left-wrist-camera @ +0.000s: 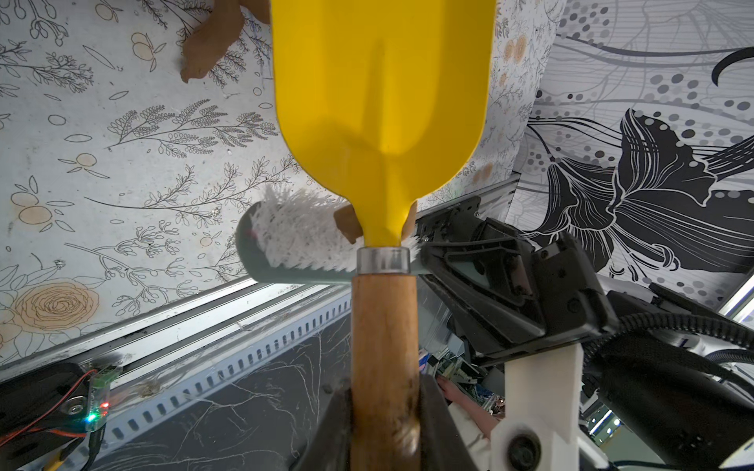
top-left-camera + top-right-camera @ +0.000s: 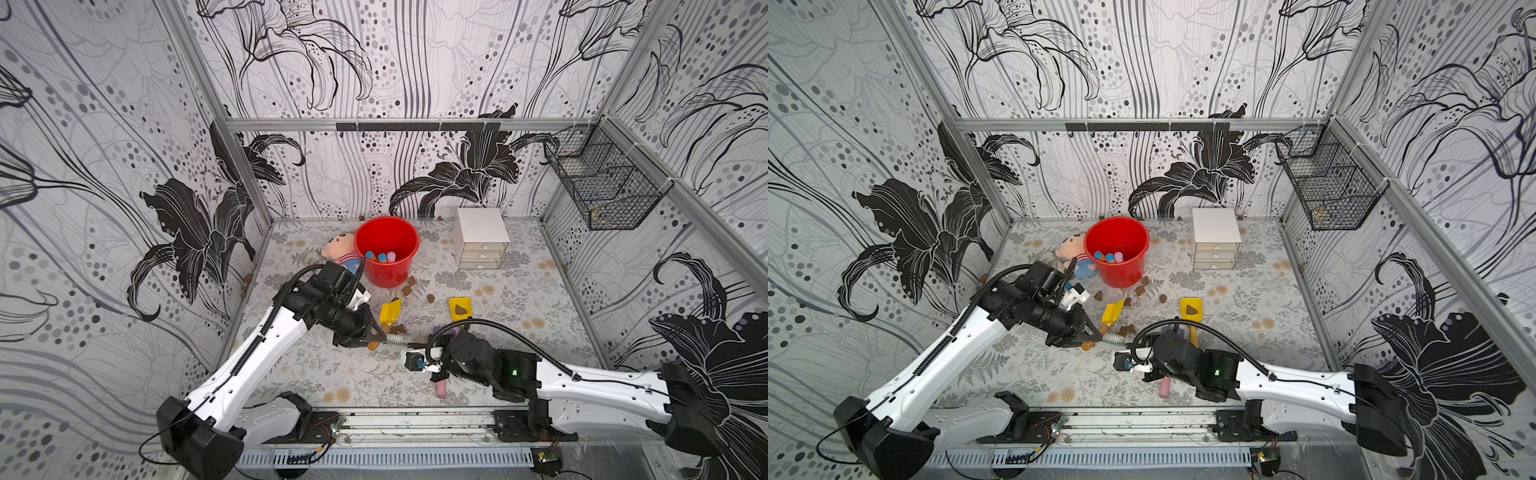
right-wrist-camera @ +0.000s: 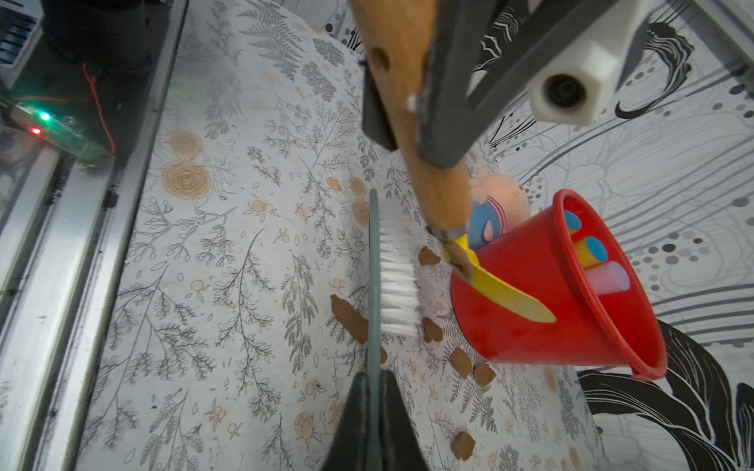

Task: Brush the soil off the hand trowel and place it into the bucket
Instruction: Brush off the soil from the hand trowel.

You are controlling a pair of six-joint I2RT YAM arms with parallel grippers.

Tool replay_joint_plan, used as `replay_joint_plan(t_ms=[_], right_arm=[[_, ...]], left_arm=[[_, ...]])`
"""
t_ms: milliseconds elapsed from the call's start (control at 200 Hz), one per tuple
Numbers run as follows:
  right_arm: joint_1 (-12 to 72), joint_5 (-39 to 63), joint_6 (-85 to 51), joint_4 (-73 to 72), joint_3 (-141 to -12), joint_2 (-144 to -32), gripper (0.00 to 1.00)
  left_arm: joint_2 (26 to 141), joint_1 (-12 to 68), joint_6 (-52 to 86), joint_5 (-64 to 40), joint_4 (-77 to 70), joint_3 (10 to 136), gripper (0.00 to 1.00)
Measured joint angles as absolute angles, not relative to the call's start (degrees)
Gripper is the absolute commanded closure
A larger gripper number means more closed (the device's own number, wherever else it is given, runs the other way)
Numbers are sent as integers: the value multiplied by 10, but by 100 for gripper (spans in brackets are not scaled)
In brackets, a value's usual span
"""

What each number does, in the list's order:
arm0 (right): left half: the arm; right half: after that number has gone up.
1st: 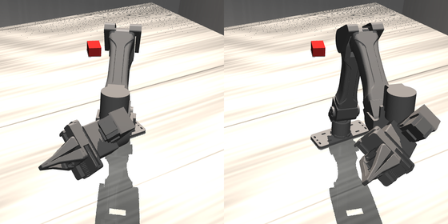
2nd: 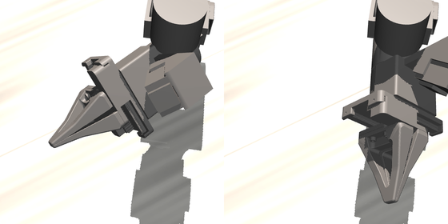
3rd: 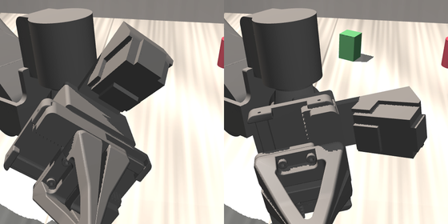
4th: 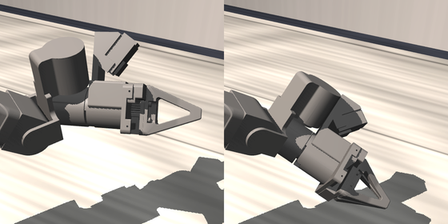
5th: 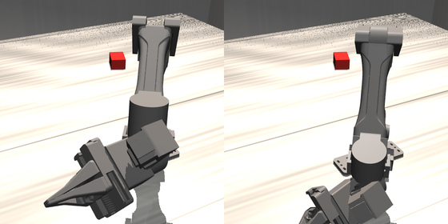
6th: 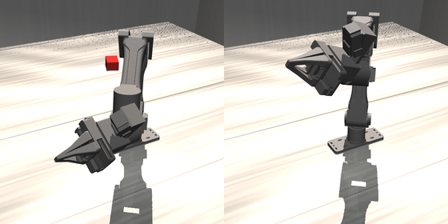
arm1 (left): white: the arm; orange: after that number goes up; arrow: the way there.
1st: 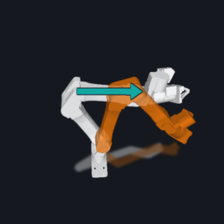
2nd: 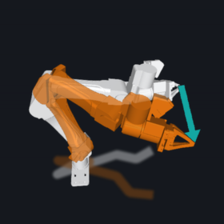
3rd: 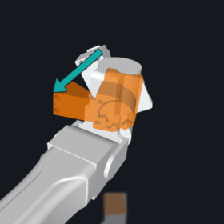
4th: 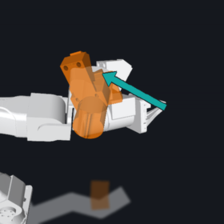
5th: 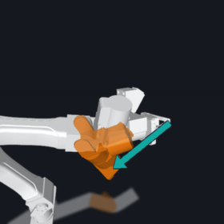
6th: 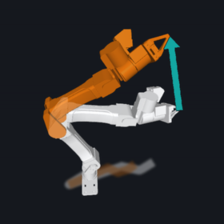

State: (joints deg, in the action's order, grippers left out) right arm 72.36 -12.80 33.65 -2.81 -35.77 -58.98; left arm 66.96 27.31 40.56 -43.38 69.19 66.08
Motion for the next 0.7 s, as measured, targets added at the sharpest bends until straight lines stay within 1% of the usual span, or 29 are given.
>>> replay_joint_plan(t_ms=[215,456,591,696], right_arm=[[727,-183,308,-17,-346,-560,100],[726,-247,258,47,-335,-514,100],[726,-242,230,72,-335,-508,100],[731,-218,221,78,-335,-531,100]], left_arm=[[673,273,404,-436,667,657,100],[695,273,394,-423,679,666,100],[701,273,391,-418,691,668,100],[702,273,391,-416,693,668,100]])
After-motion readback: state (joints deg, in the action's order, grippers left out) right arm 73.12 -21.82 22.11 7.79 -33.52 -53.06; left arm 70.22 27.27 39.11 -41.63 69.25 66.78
